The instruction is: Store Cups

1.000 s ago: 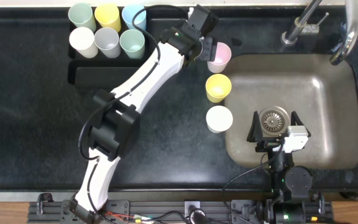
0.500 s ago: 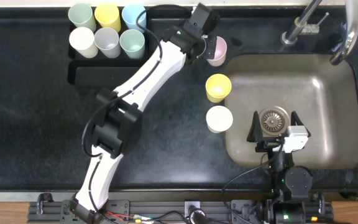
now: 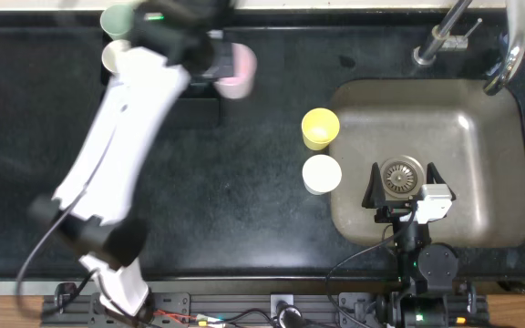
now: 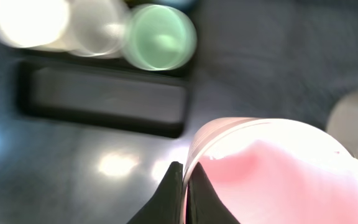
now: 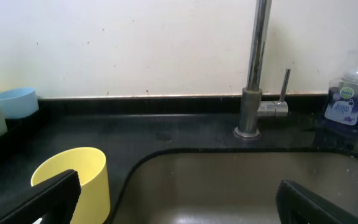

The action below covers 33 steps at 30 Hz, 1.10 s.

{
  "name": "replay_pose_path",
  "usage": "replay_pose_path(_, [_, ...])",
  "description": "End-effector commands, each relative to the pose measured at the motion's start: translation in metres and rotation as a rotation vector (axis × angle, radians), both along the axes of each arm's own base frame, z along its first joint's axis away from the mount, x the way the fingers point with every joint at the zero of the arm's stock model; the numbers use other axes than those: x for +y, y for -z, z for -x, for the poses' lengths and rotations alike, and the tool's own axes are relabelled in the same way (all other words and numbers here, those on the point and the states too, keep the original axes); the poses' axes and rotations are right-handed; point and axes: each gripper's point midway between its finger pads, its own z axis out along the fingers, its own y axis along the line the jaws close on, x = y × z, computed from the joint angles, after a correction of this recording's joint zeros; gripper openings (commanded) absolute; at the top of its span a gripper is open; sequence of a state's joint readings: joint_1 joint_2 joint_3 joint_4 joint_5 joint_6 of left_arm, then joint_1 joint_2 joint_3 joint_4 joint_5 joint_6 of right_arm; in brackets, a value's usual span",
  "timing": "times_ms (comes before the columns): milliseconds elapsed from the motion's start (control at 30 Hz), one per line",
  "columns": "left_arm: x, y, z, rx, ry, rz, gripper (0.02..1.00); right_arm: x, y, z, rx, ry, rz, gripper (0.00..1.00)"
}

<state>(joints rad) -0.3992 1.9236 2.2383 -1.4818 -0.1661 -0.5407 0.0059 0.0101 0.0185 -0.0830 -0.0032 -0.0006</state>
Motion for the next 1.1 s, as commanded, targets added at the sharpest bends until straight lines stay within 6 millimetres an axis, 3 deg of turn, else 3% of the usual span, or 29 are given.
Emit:
replay_pose_path(33, [0.053, -0.012, 0.021, -0.031, -0.225, -0.014, 0.036, 0.0, 0.004, 0.0, 0.002, -0.001, 0.003, 0.998])
replay_pose_path(133, [0.09, -0.007, 0.035, -0.038, -0.366, 0.041, 0.036, 0.0, 0.004, 0.0, 0.002, -0.001, 0.003, 0.998])
replay_pose_path(333, [0.15, 0.033, 0.053, -0.015, -0.546, 0.258, 0.036, 0.0, 0.004, 0.0, 0.002, -0.001, 0.003, 0.998])
replay_pose_path(533, [0.198, 0.053, 0.065, 0.02, -0.695, 0.269, 0.036, 0.0, 0.004, 0.0, 0.001, -0.001, 0.003, 0.998])
replay_pose_path(700, [0.218, 0.063, 0.063, 0.026, -0.747, 0.217, 0.036, 0.0, 0.004, 0.0, 0.002, -0.001, 0.003, 0.998])
replay_pose_path(1100, [0.232, 0.104, 0.031, 0.055, -0.815, 0.185, 0.036, 0.0, 0.004, 0.0, 0.002, -0.001, 0.003, 0.996])
